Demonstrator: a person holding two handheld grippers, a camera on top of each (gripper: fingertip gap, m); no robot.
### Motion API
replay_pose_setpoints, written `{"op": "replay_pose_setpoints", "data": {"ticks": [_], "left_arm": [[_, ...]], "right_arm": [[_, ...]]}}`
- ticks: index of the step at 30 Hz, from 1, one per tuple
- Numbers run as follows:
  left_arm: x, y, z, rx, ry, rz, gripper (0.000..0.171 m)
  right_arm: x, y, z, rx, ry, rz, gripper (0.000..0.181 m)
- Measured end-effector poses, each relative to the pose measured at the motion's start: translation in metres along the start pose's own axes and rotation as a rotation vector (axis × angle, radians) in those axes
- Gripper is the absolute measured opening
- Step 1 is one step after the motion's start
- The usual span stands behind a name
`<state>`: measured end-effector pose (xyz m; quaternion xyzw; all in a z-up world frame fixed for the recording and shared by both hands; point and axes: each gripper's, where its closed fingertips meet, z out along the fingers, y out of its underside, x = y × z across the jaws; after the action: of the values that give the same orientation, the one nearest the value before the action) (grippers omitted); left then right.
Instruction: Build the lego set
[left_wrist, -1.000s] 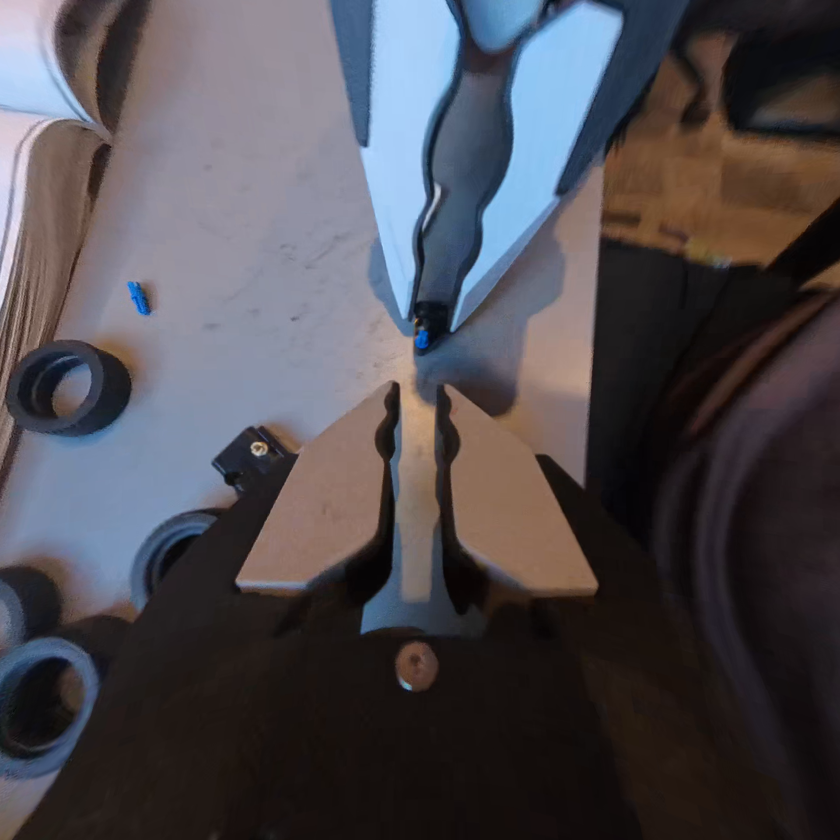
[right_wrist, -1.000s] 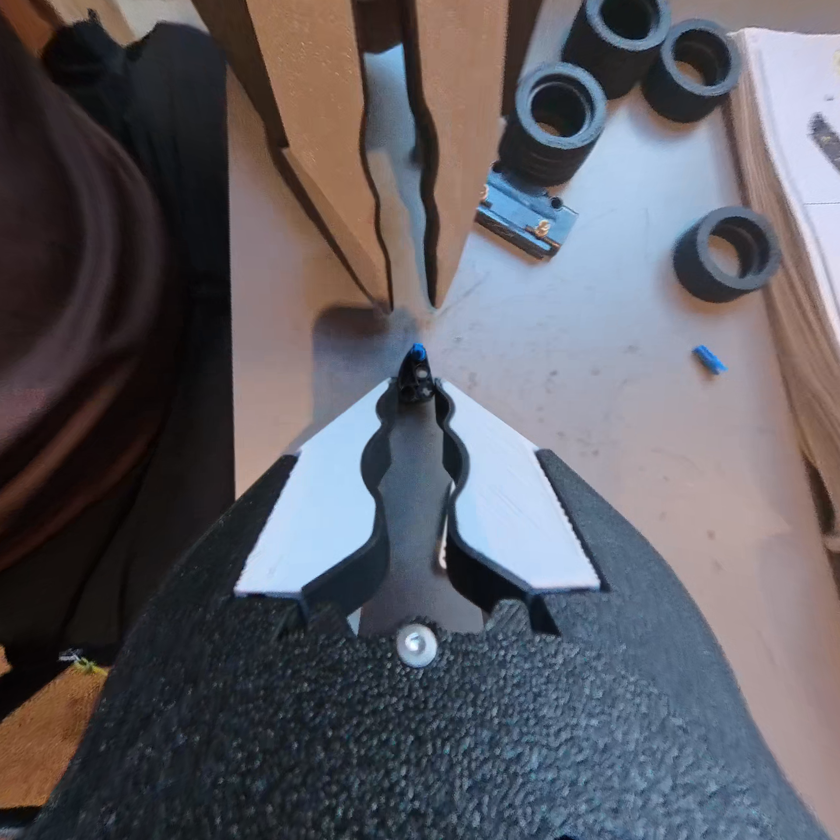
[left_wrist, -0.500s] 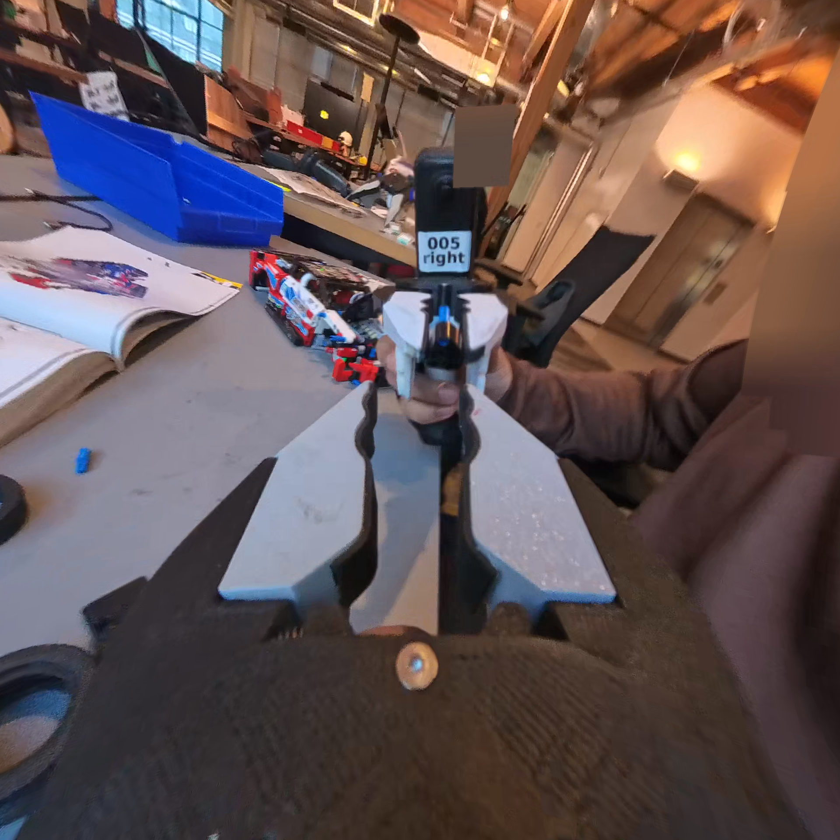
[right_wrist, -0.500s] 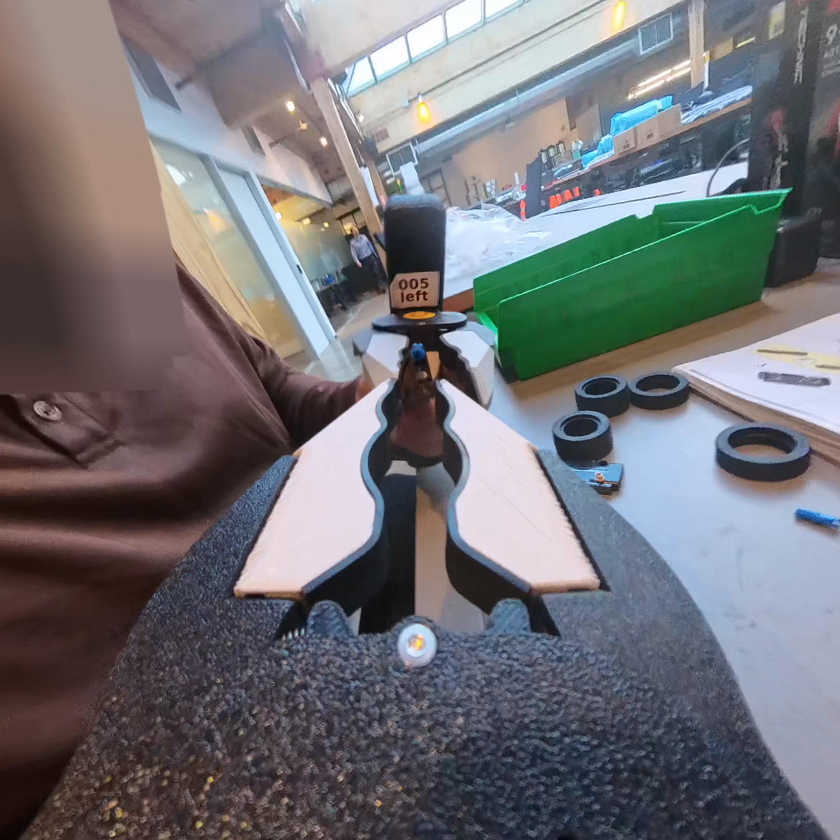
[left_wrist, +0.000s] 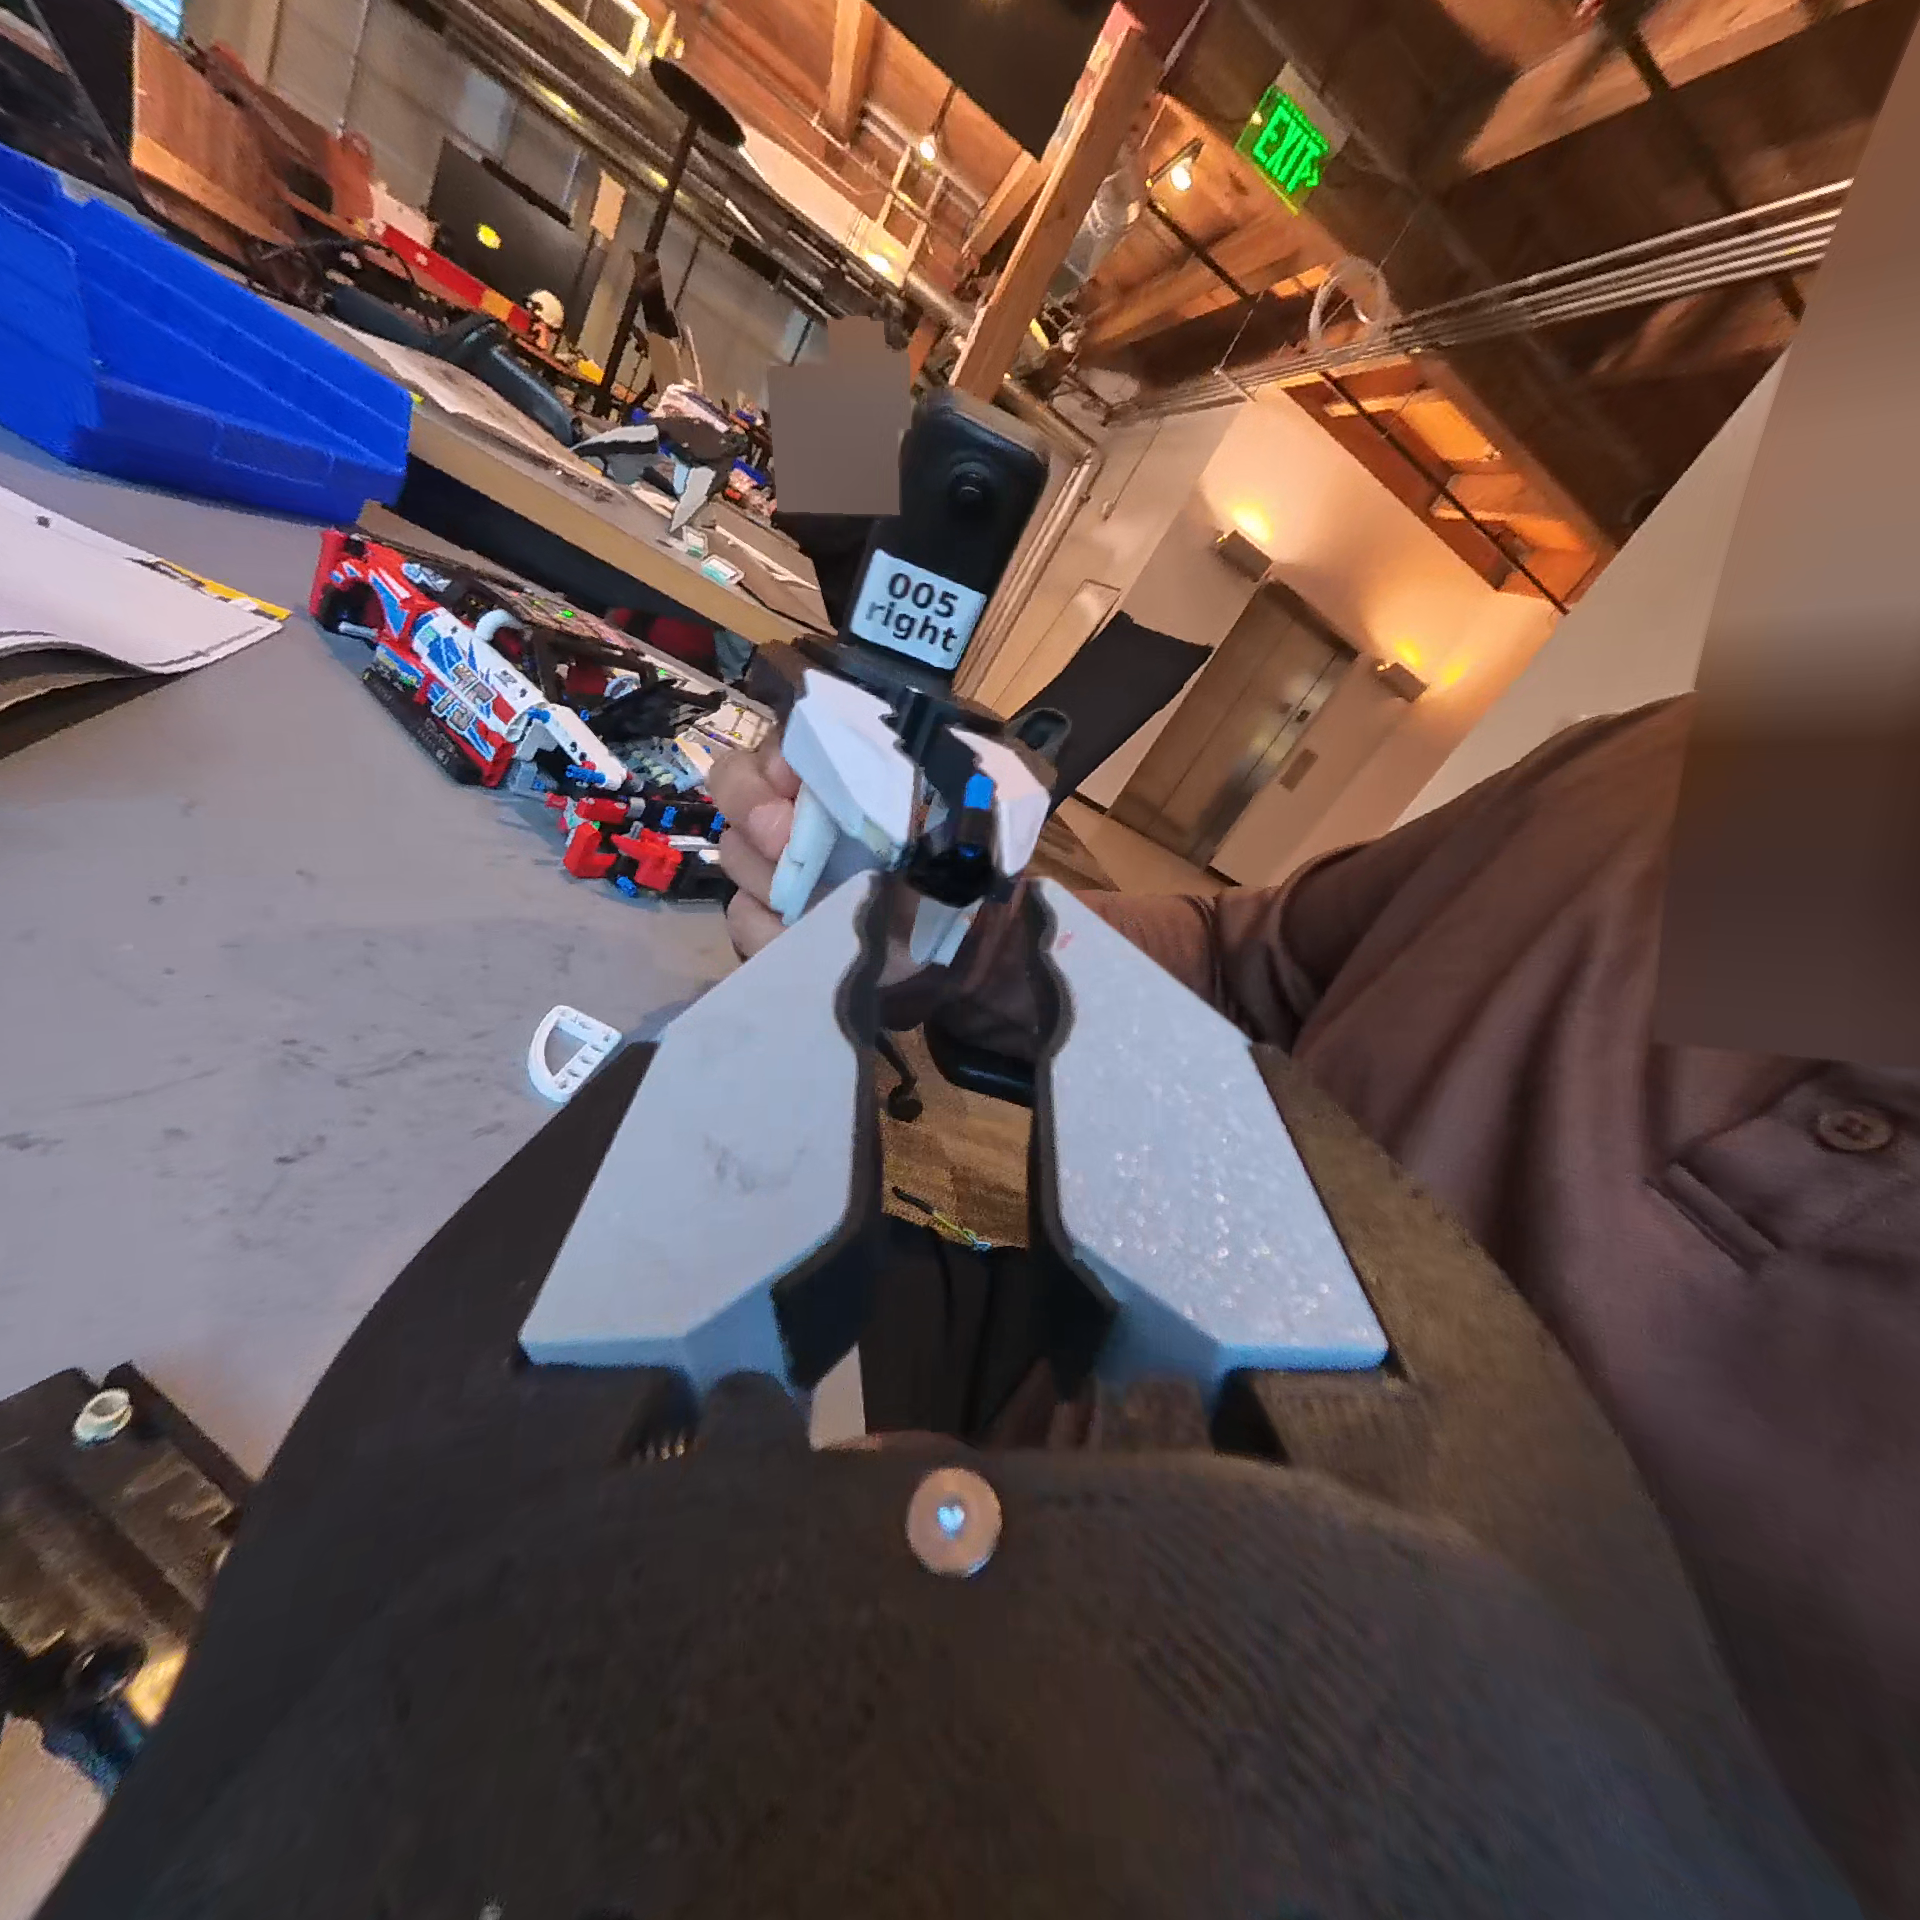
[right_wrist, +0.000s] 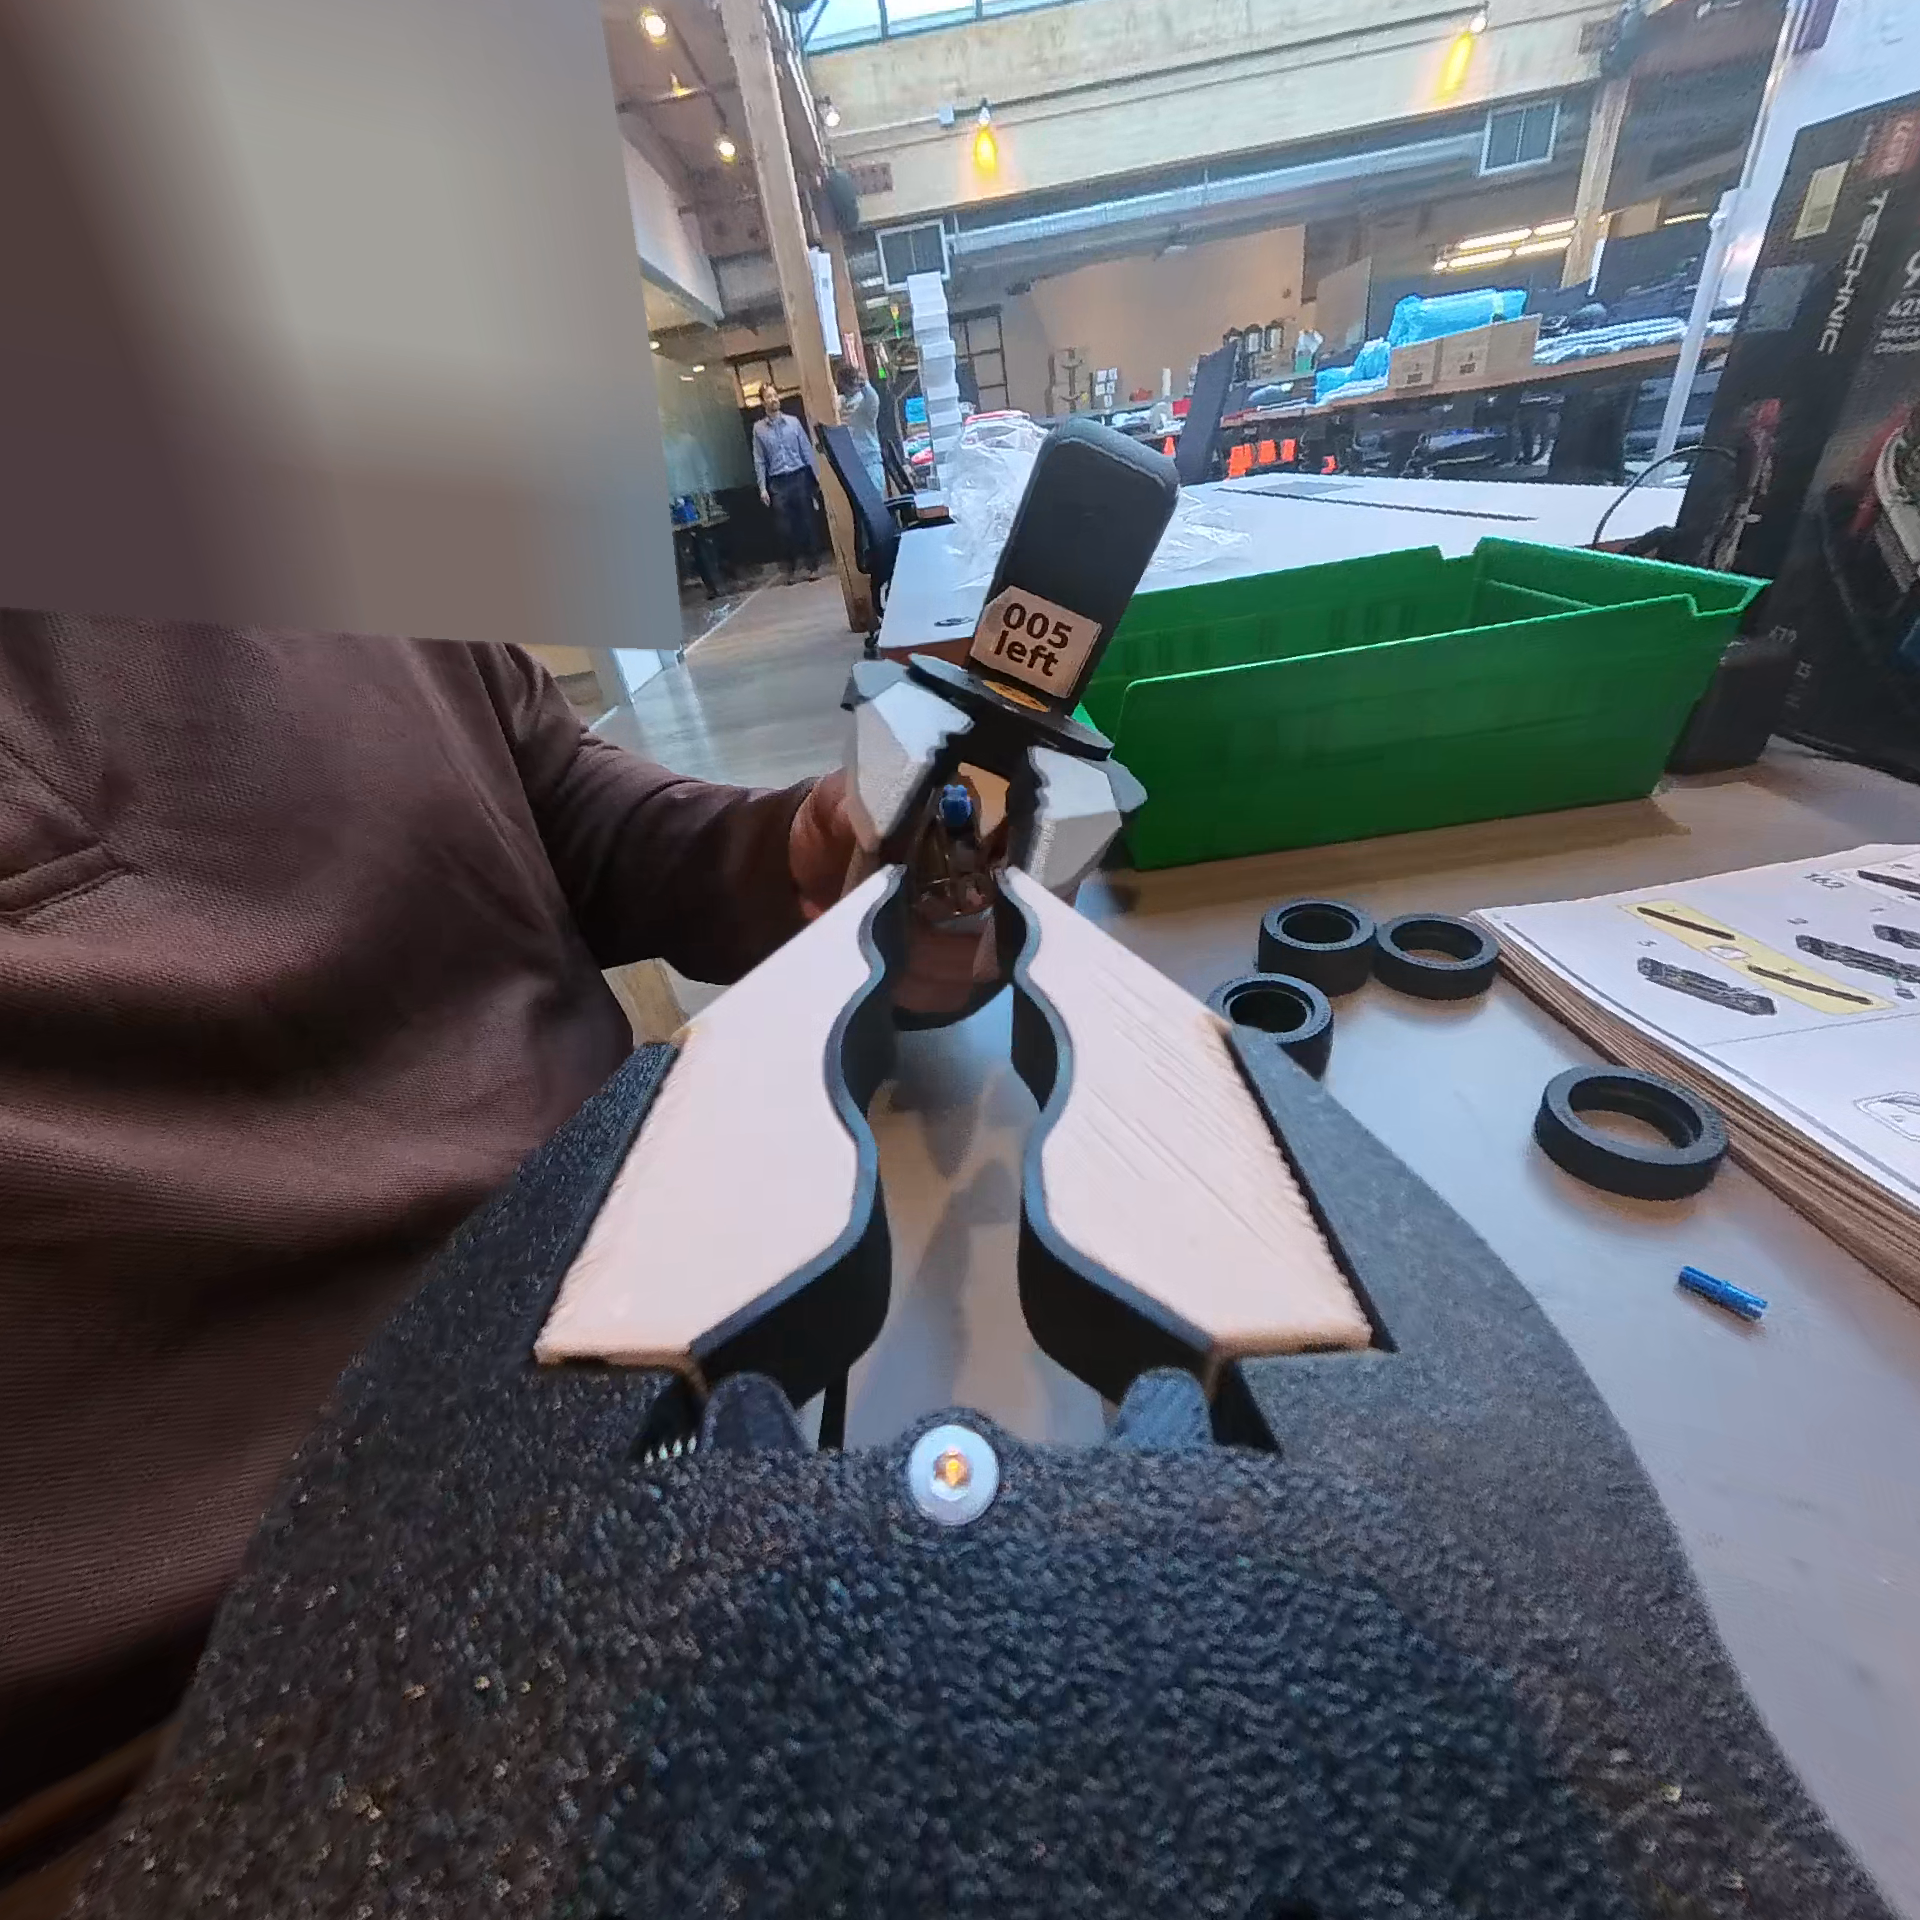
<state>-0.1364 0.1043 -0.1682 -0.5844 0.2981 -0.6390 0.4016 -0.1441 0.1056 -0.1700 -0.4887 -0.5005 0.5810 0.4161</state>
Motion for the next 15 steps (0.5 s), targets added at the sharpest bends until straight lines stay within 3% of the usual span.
{"op": "replay_pose_setpoints", "data": {"ticks": [11, 15], "left_arm": [[-0.011, 0.007, 0.002, 0.001, 0.000, -0.021, 0.017], [-0.011, 0.010, -0.002, -0.011, -0.024, 0.072, 0.011]], "right_arm": [[0.004, 0.012, 0.000, -0.066, 0.011, -0.029, 0.015], [0.006, 0.016, 0.001, -0.121, 0.029, -0.032, 0.015]]}}
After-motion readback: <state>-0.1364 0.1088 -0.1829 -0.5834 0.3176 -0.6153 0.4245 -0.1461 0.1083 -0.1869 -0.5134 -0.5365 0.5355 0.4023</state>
